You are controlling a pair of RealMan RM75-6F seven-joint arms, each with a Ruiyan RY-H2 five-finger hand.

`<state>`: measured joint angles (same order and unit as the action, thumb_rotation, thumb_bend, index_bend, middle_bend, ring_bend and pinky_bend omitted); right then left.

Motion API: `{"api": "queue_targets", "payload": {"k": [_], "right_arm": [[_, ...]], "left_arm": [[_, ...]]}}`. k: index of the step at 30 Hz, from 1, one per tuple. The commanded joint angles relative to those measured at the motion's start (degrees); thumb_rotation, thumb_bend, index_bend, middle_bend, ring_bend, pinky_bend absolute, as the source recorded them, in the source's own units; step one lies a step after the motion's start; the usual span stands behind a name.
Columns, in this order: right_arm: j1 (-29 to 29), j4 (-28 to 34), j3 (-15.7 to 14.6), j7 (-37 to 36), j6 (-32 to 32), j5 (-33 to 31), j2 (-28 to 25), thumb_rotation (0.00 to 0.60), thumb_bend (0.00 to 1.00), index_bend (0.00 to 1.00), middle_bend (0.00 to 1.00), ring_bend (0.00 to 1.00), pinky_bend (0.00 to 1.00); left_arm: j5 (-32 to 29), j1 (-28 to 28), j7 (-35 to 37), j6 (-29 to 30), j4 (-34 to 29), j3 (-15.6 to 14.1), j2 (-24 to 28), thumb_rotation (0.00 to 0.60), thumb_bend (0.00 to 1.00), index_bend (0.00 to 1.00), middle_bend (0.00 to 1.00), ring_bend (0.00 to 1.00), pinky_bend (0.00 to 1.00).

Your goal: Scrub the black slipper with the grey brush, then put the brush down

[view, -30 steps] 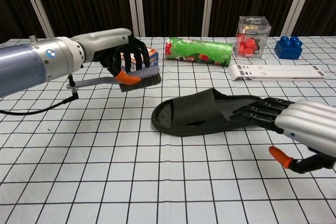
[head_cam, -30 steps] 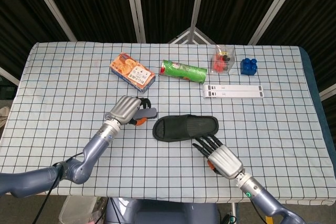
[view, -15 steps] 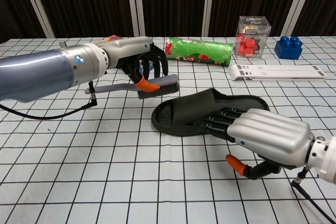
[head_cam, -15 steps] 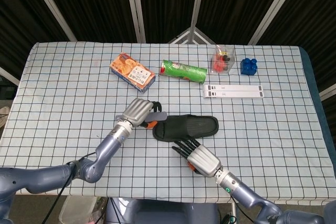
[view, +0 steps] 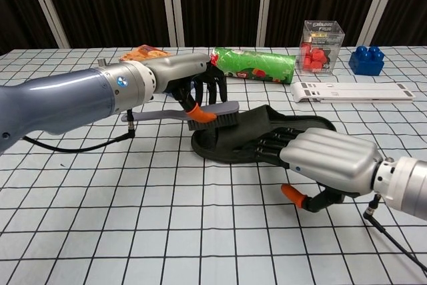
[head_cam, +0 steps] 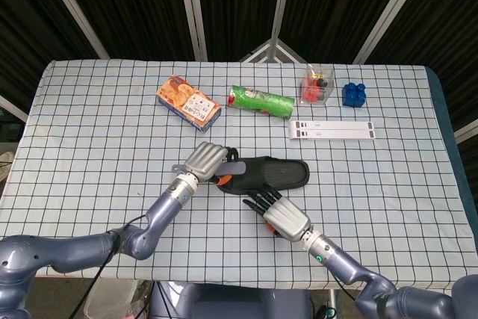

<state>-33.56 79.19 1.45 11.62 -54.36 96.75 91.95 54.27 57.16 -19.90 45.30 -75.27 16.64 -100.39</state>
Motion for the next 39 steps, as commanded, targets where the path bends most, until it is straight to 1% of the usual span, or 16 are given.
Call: {"api": "queue_targets", "payload": {"k": [1,8,12,16,19,25,28,33,36,39], "right_arm": [[-0.2,0.3,-0.2,0.1,0.1,-0.4,-0.3,0.600,0.69,0.00,0.08,0.04,0.07],[-1.0,-0.3,-0.7,0.4,2.0,-2.1,-0.2,0.600,0.69,0.00,0.08,0.04,0.07],[-1.2,-0.1,-1.0,0.9,2.0,-2.3,-0.1,0.600,0.69,0.00,0.08,0.04,0.07],[-1.3,0.3,-1.3,1.5,2.1,-2.7,-0.1,0.600,0.69,0.00,0.08,0.04,0.07],[-1.5,0.6,-1.6,2.0,2.2,-2.9,0.0,0.600,0.69,0.00,0.08,0.04,0.07],[-1.8,1.0,-1.8,2.7,2.3,-3.4,0.2,0.600,0.69,0.00,0.08,0.04,0.07],[-2.0,1.2,-1.8,3.0,2.3,-3.6,0.2,0.600,0.69,0.00,0.08,0.04,0.07],[-2.1,1.7,-1.9,3.3,1.9,-3.8,-0.1,0.600,0.69,0.00,0.08,0.04,0.07],[-2.1,2.0,-2.0,3.5,1.5,-3.8,-0.4,0.600,0.69,0.00,0.08,0.04,0.07],[-2.1,2.4,-2.1,3.7,1.2,-3.9,-0.6,0.600,0.69,0.00,0.08,0.04,0.07]], "left_arm": [[-0.1,0.7,0.3,-0.4,1.1,0.2,-0.8,0.600,0.75,0.52,0.61,0.53,0.51],[0.9,2.0,2.3,-1.1,3.9,0.4,-3.2,0.600,0.75,0.53,0.61,0.53,0.51],[1.6,2.7,3.4,-1.3,5.1,0.7,-4.4,0.600,0.75,0.53,0.62,0.53,0.51],[2.0,3.8,5.1,-1.7,6.7,1.8,-5.9,0.600,0.75,0.53,0.62,0.53,0.51],[2.7,4.5,6.5,-1.6,7.2,2.6,-6.7,0.600,0.75,0.53,0.62,0.53,0.51],[2.9,5.8,7.1,-1.5,7.6,3.7,-7.6,0.600,0.75,0.53,0.62,0.53,0.51],[2.6,6.0,6.5,-1.4,7.6,3.7,-7.6,0.600,0.75,0.53,0.62,0.53,0.51],[-0.3,6.2,3.6,-2.0,6.9,3.0,-6.6,0.600,0.75,0.53,0.62,0.53,0.51],[-4.5,6.2,-0.4,-3.4,5.2,1.7,-4.5,0.600,0.75,0.53,0.62,0.53,0.51],[-10.0,6.6,-4.2,-4.4,2.0,1.0,-1.6,0.600,0.75,0.53,0.62,0.53,0.51]]}}
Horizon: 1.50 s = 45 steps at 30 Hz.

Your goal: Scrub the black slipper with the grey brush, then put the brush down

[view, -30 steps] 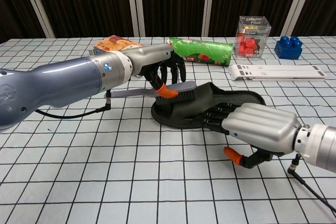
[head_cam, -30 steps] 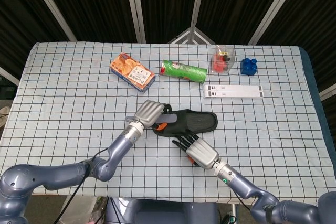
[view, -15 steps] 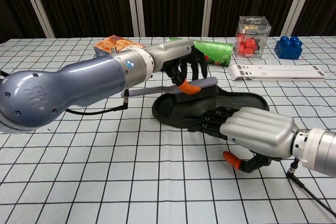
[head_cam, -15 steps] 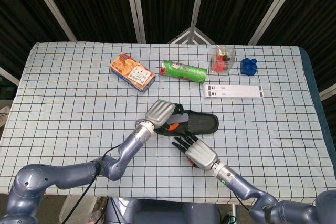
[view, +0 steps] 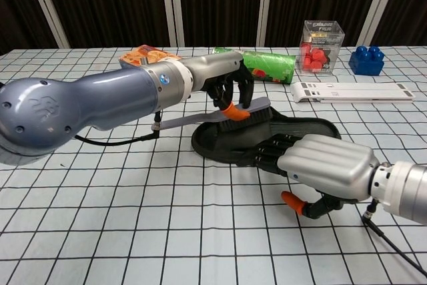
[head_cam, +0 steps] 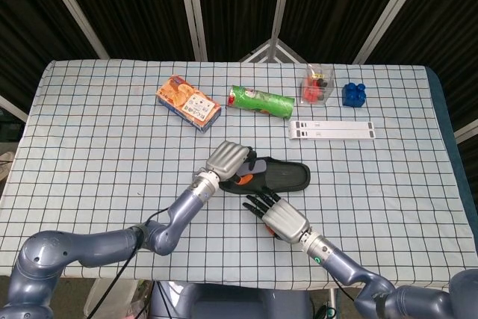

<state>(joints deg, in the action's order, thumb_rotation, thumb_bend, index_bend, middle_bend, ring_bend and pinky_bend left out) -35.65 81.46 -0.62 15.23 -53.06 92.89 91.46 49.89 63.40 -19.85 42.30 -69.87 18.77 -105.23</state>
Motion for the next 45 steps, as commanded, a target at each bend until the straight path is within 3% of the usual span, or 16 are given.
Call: {"api": "queue_targets", "payload": {"k": [1,7,14,27,37,45], "right_arm": [[0.0,0.3,-0.1,0.3,-0.2,-0.1,-0.2,0.600,0.69,0.00,0.08,0.04,0.07],[-0.2,1.1,-0.3,0.9,-0.2,-0.3,-0.3,0.600,0.69,0.00,0.08,0.04,0.07],[-0.4,1.2,-0.5,0.8,-0.1,-0.7,-0.2,0.600,0.69,0.00,0.08,0.04,0.07],[-0.7,1.0,-0.8,0.3,-0.3,-1.1,-0.3,0.600,0.69,0.00,0.08,0.04,0.07],[-0.8,1.5,-1.0,0.5,-0.6,-1.2,-0.8,0.600,0.69,0.00,0.08,0.04,0.07],[-0.7,2.0,-1.0,0.9,-1.0,-1.5,-1.0,0.600,0.69,0.00,0.08,0.04,0.07]], "left_arm": [[-7.8,0.4,-5.4,-1.2,-4.9,-1.3,4.6,0.600,0.75,0.53,0.62,0.53,0.51],[-15.8,1.7,-11.9,1.8,-11.2,-2.9,9.5,0.600,0.75,0.53,0.62,0.53,0.51],[-20.5,3.9,-14.0,3.5,-12.3,-3.2,9.3,0.600,0.75,0.53,0.62,0.53,0.51],[-21.4,8.5,-10.1,-0.5,-0.3,-0.6,1.1,0.600,0.75,0.54,0.63,0.53,0.51],[-16.9,8.6,-7.0,0.4,0.1,0.0,-0.1,0.600,0.76,0.54,0.63,0.54,0.51],[-17.2,7.8,-6.2,0.1,-2.1,-0.6,1.6,0.600,0.76,0.55,0.63,0.54,0.51]]}}
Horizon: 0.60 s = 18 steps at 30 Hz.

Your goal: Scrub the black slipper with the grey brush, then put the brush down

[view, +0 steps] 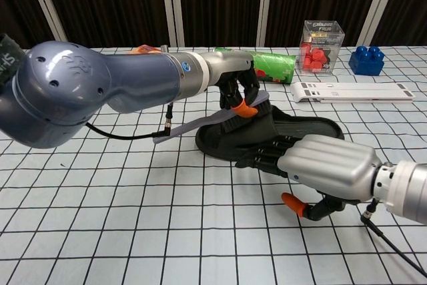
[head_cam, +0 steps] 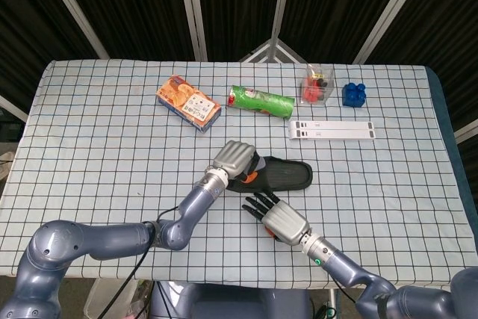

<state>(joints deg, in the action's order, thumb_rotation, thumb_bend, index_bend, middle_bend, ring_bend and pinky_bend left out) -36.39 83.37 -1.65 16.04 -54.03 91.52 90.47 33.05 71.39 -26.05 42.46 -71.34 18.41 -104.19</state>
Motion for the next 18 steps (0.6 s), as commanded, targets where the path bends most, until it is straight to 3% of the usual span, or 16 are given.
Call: {"api": "queue_targets", "payload": {"k": [1,9,18], "right_arm": [[0.1,0.2,0.0,0.1,-0.1,-0.2,-0.1,0.600,0.69,0.00,0.08,0.04,0.07],[0.2,0.8,-0.3,0.3,-0.4,-0.3,-0.2,0.600,0.69,0.00,0.08,0.04,0.07],[0.4,2.0,-0.5,1.3,-1.0,-0.1,-0.4,0.600,0.69,0.00,0.08,0.04,0.07]], "left_arm": [[-0.5,-0.2,0.0,-0.1,-1.0,-0.3,0.9,0.600,0.76,0.55,0.64,0.54,0.51],[-4.4,-0.3,-3.4,1.1,-5.4,-2.7,4.3,0.600,0.77,0.55,0.64,0.55,0.51],[-15.6,2.7,-10.5,2.4,-8.3,-5.5,7.0,0.600,0.77,0.55,0.64,0.55,0.51]]}}
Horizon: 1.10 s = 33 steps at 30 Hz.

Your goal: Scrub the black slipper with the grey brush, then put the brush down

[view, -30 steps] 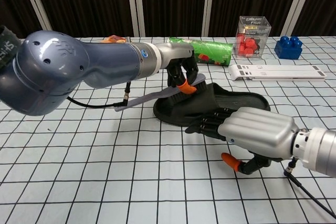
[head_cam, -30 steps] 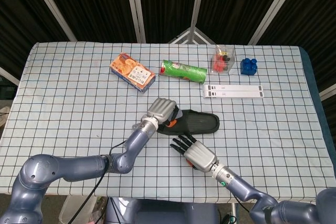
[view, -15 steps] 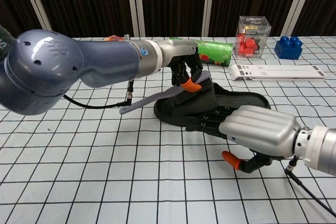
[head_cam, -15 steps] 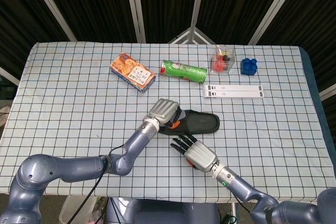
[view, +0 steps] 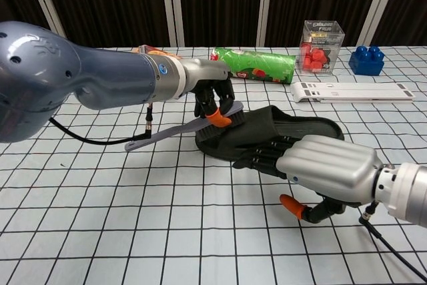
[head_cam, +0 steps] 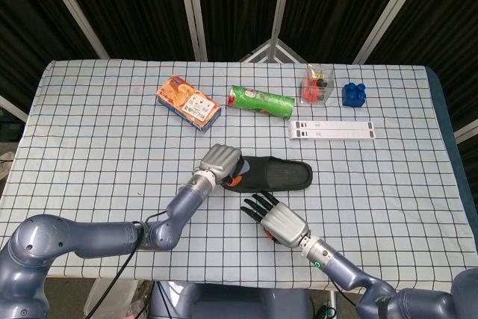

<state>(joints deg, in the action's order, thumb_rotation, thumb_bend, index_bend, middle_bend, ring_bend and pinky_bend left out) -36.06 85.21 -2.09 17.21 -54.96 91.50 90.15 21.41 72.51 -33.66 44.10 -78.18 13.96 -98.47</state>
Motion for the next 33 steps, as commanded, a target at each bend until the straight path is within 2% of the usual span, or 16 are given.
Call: {"api": "queue_targets", "payload": {"k": [1,5,10,14,18,23,26,28,33], "right_arm": [[0.2,0.3,-0.1,0.3,-0.2,-0.1,-0.1,0.600,0.69,0.00,0.08,0.04,0.07],[0.4,0.8,-0.2,0.8,-0.4,-0.3,-0.4,0.600,0.69,0.00,0.08,0.04,0.07],[0.9,2.2,0.0,2.3,-2.2,0.3,-1.0,0.600,0.69,0.00,0.08,0.03,0.07],[2.6,4.8,0.3,6.9,-5.5,0.4,-2.7,0.600,0.69,0.00,0.07,0.01,0.06],[4.8,8.9,0.5,10.9,-9.1,-0.1,-5.7,0.600,0.69,0.00,0.06,0.00,0.05],[8.3,12.1,1.0,12.9,-16.2,1.1,-9.8,0.600,0.68,0.00,0.06,0.00,0.02],[10.6,12.0,1.0,12.4,-20.1,1.3,-11.6,0.600,0.60,0.00,0.05,0.00,0.01],[12.2,11.5,1.3,11.5,-21.9,-0.1,-12.8,0.600,0.56,0.00,0.05,0.00,0.01],[15.9,9.7,1.4,7.8,-24.4,-4.5,-15.2,0.600,0.56,0.00,0.03,0.00,0.00]], "left_arm": [[-5.2,2.1,-3.6,1.3,-2.1,-1.0,1.7,0.600,0.77,0.55,0.64,0.55,0.51],[-7.1,3.0,-4.4,2.7,-4.3,-0.5,3.0,0.600,0.77,0.55,0.64,0.55,0.51],[-4.9,1.9,-2.3,3.9,-9.2,0.8,5.9,0.600,0.77,0.55,0.64,0.55,0.51],[-3.4,0.4,-1.4,4.6,-15.2,0.6,10.3,0.600,0.77,0.55,0.64,0.55,0.51],[-4.5,-0.9,0.0,3.3,-20.5,0.1,15.0,0.600,0.77,0.55,0.64,0.55,0.51],[-3.2,-3.2,1.1,2.7,-25.4,-2.5,20.6,0.600,0.77,0.55,0.64,0.55,0.51],[-0.8,-4.7,0.9,3.6,-26.9,-5.0,22.6,0.600,0.77,0.55,0.64,0.55,0.51],[1.9,-5.9,0.2,4.4,-27.8,-7.4,23.9,0.600,0.77,0.55,0.64,0.55,0.51],[9.3,-9.9,0.6,5.7,-28.5,-12.3,26.3,0.600,0.77,0.55,0.64,0.55,0.51]]}}
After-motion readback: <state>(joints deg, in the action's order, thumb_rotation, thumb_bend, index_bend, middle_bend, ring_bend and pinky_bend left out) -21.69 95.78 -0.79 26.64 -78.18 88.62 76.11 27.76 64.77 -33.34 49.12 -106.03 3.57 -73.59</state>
